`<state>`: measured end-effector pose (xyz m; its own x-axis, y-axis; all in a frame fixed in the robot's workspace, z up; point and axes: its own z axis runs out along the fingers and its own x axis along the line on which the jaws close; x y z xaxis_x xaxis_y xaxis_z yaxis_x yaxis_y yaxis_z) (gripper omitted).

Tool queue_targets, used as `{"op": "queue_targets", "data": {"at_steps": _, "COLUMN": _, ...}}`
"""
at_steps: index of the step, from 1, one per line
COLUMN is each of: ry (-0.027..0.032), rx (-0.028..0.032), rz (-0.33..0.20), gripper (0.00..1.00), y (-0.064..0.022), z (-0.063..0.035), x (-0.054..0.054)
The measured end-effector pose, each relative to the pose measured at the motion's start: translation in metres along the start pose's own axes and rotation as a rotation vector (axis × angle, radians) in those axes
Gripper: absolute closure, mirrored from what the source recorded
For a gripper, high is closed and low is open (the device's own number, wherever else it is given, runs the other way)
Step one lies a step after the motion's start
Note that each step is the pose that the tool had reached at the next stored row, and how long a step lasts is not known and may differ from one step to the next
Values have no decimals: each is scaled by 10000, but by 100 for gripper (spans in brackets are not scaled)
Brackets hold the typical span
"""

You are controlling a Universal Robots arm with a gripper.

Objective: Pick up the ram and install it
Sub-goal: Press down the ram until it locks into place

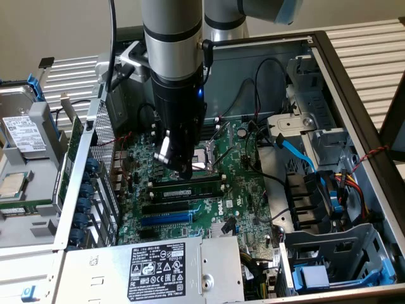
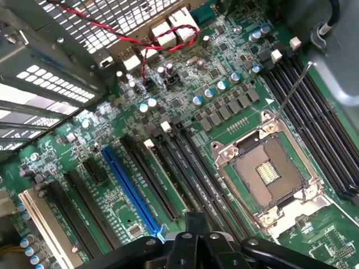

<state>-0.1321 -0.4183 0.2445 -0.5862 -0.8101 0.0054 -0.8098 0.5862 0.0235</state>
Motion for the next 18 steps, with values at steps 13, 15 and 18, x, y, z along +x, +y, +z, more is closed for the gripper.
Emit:
{"op": "queue_targets", "data": {"at_steps": 13, "ry": -45, "rx": -10, "rz": 1906, "gripper": 89, "y": 0, "z": 1, "x": 0}}
{"op": "queue_targets", "data": {"at_steps": 15, "ry": -51, "rx": -12, "rz": 2200, "gripper": 89, "y": 0, "z": 1, "x": 0}}
{"op": "queue_targets", "data": {"at_steps": 18, "ry": -60, "rx": -14, "rz": 2638, "gripper": 89, "y": 0, "z": 1, "x": 0}}
